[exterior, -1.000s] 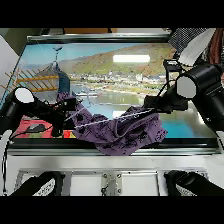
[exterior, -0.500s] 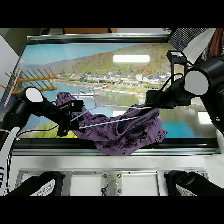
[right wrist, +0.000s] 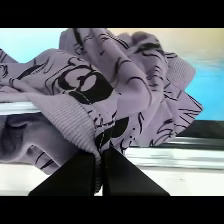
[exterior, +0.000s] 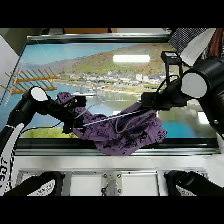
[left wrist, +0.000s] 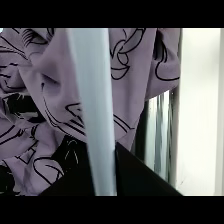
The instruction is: Fold the clothes and pants, and hang the long-sleeved shirts on hangers.
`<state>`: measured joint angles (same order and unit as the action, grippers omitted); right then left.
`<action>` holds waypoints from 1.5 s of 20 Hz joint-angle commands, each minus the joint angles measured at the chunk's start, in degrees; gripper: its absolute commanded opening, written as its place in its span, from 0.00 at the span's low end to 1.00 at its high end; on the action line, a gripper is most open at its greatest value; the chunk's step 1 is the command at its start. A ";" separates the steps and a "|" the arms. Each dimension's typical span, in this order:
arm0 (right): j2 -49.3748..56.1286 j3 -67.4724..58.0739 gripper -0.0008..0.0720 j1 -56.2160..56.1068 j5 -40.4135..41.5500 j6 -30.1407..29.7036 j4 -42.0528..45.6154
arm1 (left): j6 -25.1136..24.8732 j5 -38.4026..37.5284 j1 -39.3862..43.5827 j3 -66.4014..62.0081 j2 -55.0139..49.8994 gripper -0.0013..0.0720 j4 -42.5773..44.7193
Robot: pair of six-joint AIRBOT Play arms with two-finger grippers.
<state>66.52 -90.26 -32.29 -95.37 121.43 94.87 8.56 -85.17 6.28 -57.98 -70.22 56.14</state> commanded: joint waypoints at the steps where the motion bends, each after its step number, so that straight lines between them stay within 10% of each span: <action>1: 0.46 -0.07 0.05 -2.93 2.43 0.33 -0.48 | 0.17 0.37 -0.09 -0.04 -0.09 0.04 -0.79; 30: 12.70 -11.87 0.08 -16.37 20.72 -0.17 -9.22 | 0.20 0.24 0.02 -0.04 -0.09 0.04 -0.79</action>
<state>79.09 -102.02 -48.53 -74.81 121.27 85.89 8.78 -84.88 6.28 -57.98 -70.28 55.37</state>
